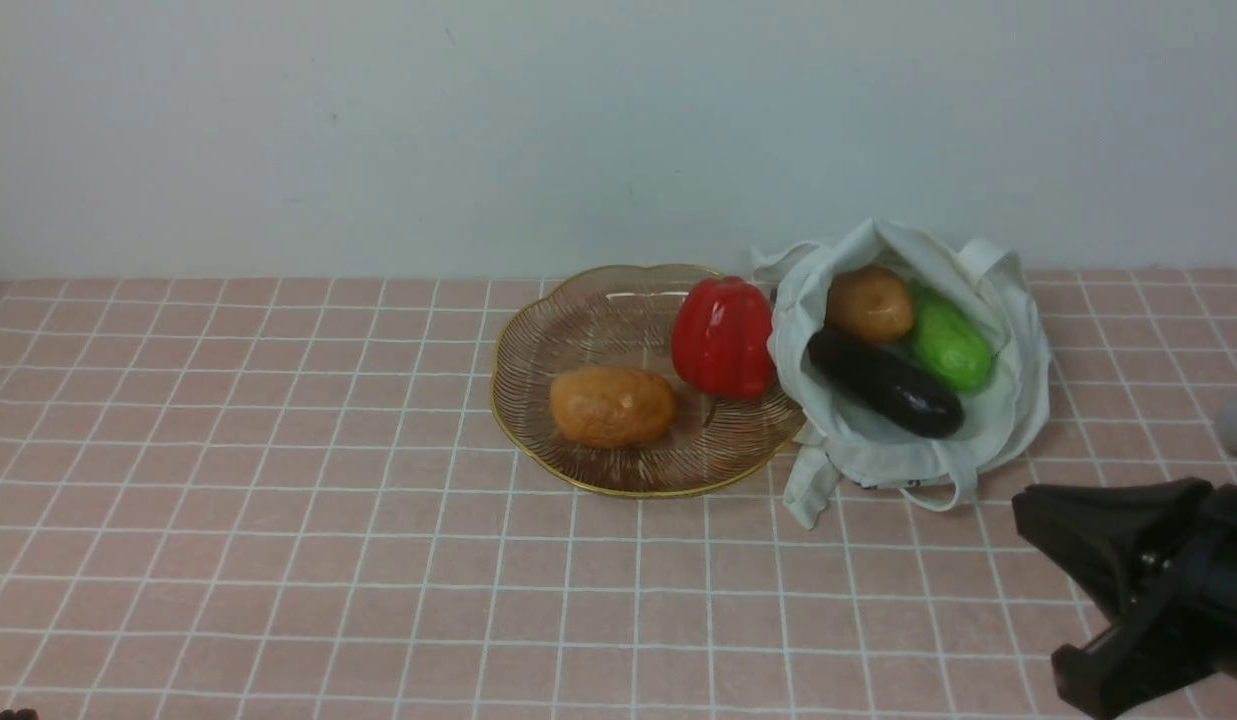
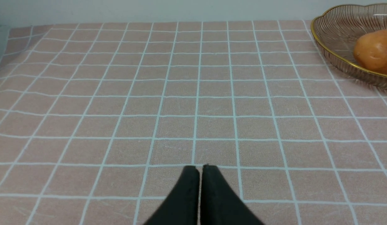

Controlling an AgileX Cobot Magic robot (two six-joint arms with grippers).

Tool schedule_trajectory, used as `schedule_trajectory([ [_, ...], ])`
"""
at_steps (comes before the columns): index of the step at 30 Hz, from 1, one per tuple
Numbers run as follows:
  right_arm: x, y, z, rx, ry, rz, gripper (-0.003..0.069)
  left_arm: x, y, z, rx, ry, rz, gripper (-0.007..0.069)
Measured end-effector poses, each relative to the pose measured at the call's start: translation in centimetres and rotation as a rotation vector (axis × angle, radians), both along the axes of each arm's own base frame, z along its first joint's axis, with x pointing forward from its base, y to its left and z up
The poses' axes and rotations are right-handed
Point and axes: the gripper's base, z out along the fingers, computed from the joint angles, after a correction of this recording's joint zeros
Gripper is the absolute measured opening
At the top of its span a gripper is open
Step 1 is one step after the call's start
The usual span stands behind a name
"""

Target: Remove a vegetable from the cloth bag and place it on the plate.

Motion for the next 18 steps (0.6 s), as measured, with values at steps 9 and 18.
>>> schedule_trajectory([
  [9,-0.3,-0.1,-0.1,-0.001,-0.001,0.0,-0.0015,0.0,0.0,0.0,0.0,0.0,0.0,-0.0005],
  [18,-4.8,-3.8,-1.5,0.085,-0.119,-0.102,-0.0015,0.0,0.0,0.0,0.0,0.0,0.0,-0.0005],
])
